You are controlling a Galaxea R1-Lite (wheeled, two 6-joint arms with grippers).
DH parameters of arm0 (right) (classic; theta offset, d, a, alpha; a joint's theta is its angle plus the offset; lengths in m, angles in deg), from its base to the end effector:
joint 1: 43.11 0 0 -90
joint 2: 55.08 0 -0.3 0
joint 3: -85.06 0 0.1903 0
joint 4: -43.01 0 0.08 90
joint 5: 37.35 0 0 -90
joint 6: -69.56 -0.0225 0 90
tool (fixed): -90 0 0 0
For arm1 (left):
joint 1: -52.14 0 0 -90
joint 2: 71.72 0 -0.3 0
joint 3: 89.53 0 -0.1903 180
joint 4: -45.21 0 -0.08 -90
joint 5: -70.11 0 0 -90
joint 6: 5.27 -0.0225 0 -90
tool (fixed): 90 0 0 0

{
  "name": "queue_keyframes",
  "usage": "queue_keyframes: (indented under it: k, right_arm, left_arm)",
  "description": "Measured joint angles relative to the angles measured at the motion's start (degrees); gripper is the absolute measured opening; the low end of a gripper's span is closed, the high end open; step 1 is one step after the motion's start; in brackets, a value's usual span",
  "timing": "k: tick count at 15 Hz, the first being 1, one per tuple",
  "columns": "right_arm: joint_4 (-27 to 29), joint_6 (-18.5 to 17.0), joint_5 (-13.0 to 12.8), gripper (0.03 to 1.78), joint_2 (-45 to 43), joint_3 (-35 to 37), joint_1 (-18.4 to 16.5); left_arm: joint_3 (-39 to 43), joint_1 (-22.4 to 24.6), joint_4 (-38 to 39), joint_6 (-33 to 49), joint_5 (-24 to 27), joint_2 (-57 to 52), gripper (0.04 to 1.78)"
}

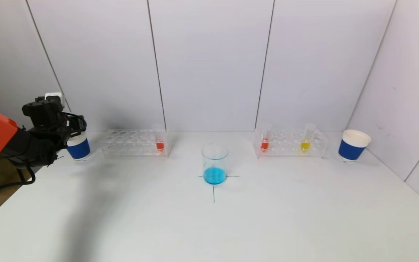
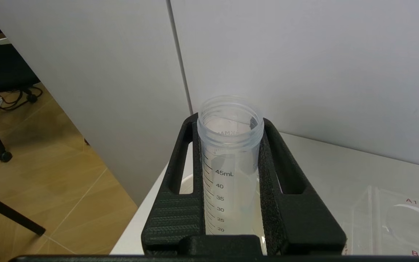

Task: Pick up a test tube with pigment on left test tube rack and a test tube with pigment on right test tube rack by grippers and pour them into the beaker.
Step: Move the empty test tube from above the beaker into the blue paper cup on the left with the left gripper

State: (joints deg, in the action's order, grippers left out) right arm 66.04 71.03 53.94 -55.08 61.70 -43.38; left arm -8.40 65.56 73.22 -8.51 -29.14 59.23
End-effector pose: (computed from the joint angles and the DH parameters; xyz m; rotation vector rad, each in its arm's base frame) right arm -0.0228 0.0006 0.0760 -0.0257 -0.0060 0.0177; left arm 0.4464 0.1102 0.1183 0.0532 0.0826 0.3934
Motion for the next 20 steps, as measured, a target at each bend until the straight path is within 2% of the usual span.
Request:
queue_keyframes:
  k: [8,10,13,17,20]
  right_arm:
    - [0.0,-0.02,0.0,1.77,0.0,0.0,0.0]
    - [0.02,0.0,0.0,1.77,0.0,0.0,0.0]
    - [0.0,0.0,0.0,1.77,0.0,0.0,0.0]
    - [0.0,-0.02,0.0,1.77,0.0,0.0,0.0]
    - [0.02,0.0,0.0,1.77,0.0,0.0,0.0]
  left_arm:
    - [-0.02,0.0,0.04,0.02,-0.15,-0.11,0.45]
    - [0.0,0.0,-0.18,0.02,-0.15,-0.33,0.53]
    - [0.04,0.0,-0.09,0.09,-0.26,-0.55,0.86]
    - [0.33,0.0,-0.18,0.11,-0.26,-0.91,1.49]
    - [0.34,0.0,-0.66,0.02,-0.09,-1.88,1.73]
